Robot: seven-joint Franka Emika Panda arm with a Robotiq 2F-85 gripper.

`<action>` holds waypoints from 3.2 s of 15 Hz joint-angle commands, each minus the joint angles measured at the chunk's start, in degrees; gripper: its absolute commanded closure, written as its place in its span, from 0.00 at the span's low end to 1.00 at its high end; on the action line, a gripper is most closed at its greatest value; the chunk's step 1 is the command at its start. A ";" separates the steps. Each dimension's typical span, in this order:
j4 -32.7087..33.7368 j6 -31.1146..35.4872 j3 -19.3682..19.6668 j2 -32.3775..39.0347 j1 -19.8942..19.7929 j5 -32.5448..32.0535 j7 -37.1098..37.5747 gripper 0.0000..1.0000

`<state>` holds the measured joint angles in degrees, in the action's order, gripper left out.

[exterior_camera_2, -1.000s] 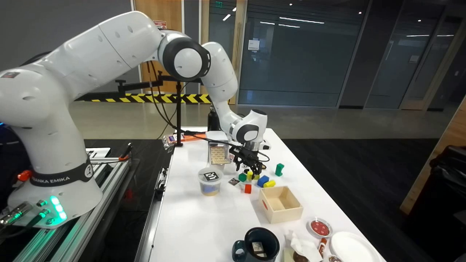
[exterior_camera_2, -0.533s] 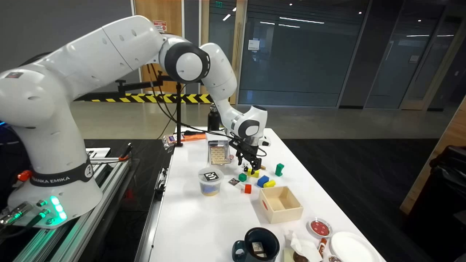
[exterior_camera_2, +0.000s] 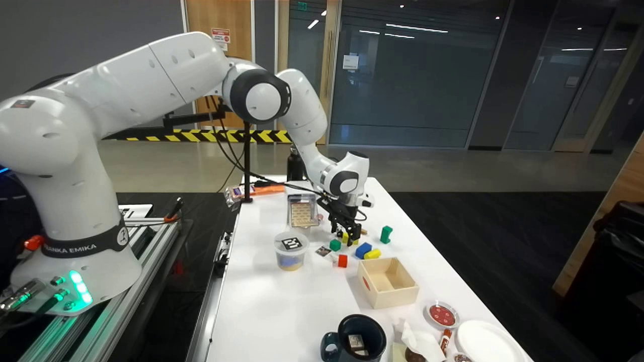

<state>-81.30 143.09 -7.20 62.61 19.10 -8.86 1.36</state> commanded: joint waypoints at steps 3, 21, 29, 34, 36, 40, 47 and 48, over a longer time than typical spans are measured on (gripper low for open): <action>7.25 -3.83 0.07 2.82 -0.37 3.55 2.66 0.00; 13.40 -7.74 2.80 5.57 1.65 2.71 7.36 0.39; 12.79 -9.09 3.63 4.42 2.05 2.17 6.59 0.00; 11.92 -8.97 4.46 3.35 1.58 2.13 6.65 0.00; 11.85 -8.84 4.62 3.32 1.37 2.19 6.65 0.26; 12.06 -9.07 4.71 3.53 1.27 2.15 6.45 0.47; 12.42 -9.10 4.95 3.75 1.69 1.89 6.65 0.91; 12.36 -8.95 4.99 3.66 1.70 1.80 6.60 0.91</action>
<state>-69.38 135.43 -2.48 66.62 20.48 -6.68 7.77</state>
